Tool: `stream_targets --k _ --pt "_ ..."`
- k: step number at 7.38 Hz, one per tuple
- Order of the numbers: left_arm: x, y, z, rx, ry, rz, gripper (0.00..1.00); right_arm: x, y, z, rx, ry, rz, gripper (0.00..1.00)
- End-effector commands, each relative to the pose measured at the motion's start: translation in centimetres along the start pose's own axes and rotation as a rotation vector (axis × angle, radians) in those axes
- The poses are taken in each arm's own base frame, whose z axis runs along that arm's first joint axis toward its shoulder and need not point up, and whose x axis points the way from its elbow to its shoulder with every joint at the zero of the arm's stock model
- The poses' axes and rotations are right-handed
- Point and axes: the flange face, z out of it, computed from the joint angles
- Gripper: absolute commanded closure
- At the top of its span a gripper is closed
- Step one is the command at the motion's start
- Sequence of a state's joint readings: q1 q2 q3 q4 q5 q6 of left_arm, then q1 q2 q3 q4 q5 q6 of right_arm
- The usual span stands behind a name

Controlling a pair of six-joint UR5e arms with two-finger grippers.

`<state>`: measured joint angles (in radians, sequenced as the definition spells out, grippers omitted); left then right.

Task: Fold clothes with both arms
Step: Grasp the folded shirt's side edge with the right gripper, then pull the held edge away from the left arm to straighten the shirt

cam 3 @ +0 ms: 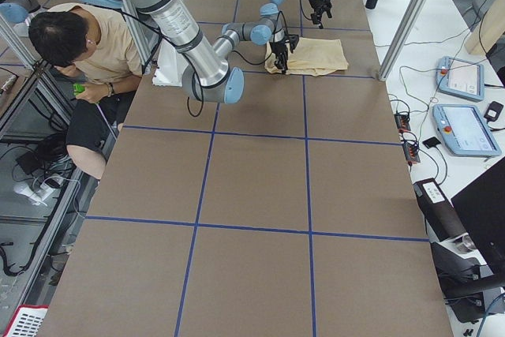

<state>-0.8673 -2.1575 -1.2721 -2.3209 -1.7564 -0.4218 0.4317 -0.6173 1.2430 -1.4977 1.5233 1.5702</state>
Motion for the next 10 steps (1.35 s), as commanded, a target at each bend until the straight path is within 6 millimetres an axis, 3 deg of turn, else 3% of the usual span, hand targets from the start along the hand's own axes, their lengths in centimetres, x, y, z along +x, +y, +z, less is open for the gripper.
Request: stream_targets --k 1,2,3,4,5,6,7,8,9,10 --pt "0.0 0.0 0.0 0.000 0.001 0.000 0.00 0.1 0.0 -0.6 0.001 0.002 -0.002 1.00" --pt "0.1 0.1 0.0 -0.001 0.002 0.000 0.00 1.7 -0.1 -2.1 -0.001 0.002 -0.002 1.00" --pt "0.2 0.1 0.1 -0.001 0.003 0.000 0.00 6.9 -0.2 -2.8 0.001 -0.008 0.000 1.00" --pt "0.3 0.1 0.1 -0.002 0.004 0.000 0.00 13.2 1.7 -3.9 -0.003 -0.032 -0.017 1.00" --pt "0.5 0.1 0.0 0.000 0.006 0.001 0.00 16.8 4.5 -5.8 0.014 -0.062 -0.054 1.00" --pt "0.5 0.1 0.0 0.000 0.006 0.001 0.00 18.3 6.3 -6.0 0.001 -0.063 -0.030 1.00" --pt "0.5 0.1 0.0 0.000 0.006 0.001 0.00 18.2 7.1 -6.0 0.006 -0.065 -0.010 1.00" --pt "0.6 0.0 0.0 0.002 0.007 0.001 0.00 18.3 7.7 -5.6 0.005 -0.060 -0.017 0.01" --pt "0.5 0.1 0.0 0.000 0.006 0.001 0.00 18.2 7.1 -5.4 0.026 -0.060 -0.031 0.00" --pt "0.5 0.1 0.0 0.000 0.006 0.001 0.00 17.3 4.7 -6.1 0.048 -0.078 -0.068 0.00"
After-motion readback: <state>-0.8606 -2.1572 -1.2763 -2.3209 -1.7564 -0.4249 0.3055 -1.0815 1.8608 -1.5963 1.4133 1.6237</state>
